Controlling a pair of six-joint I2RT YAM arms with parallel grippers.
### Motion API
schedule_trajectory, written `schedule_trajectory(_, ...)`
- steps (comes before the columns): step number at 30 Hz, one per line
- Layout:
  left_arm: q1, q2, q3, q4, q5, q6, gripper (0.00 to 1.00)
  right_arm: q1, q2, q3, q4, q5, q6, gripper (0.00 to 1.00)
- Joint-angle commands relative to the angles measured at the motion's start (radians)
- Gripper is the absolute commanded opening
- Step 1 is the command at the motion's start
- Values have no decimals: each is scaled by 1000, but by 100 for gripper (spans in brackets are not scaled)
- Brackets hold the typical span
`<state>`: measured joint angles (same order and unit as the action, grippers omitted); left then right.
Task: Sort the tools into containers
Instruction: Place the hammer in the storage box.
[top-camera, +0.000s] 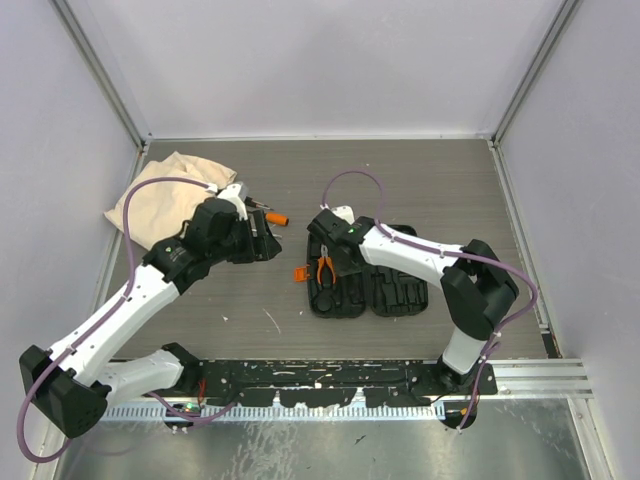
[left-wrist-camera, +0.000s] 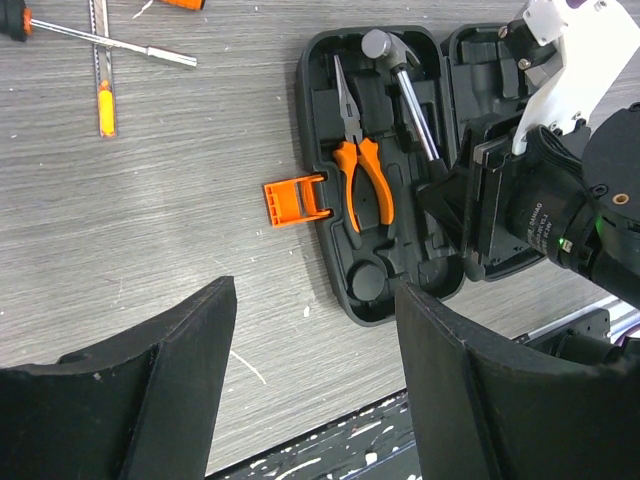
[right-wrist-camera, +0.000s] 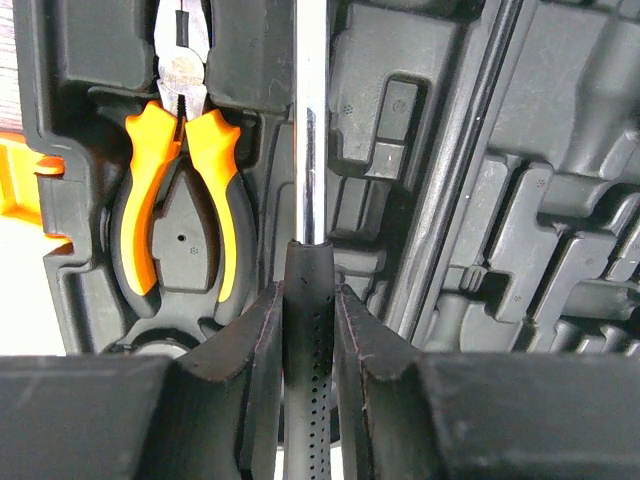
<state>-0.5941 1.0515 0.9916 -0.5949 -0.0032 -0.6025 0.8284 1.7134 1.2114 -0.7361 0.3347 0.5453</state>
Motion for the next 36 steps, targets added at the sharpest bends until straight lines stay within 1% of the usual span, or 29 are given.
schedule_trajectory(1,5,2,7,49,16,-14,65,3,4,13,20,30,14,6)
schedule_trajectory(6,5,-1,7,47,17,-17,65,3,20,18,22,62,25,12)
schedule_trajectory(11,5,-2,4,42,16,-16,65,3,9,9,58,35,34,30)
schedule_trajectory(16,5,2,1,42,18,-19,65,3,-43,-22,112,-22,20,39)
schedule_trajectory(20,4,9,4,43,23,-19,65,2,-71,-37,110,-16,21,45)
schedule_trajectory(24,5,15,4,42,26,-19,65,1,-150,-77,140,20,24,47)
schedule_trajectory(29,5,28,8,39,25,-19,65,-10,-289,-163,241,79,-3,48)
schedule_trajectory(33,5,53,26,28,20,-16,63,-28,-366,-265,374,48,-51,49)
schedule_trajectory(36,5,88,56,11,25,-9,59,-48,-387,-295,379,0,-52,49)
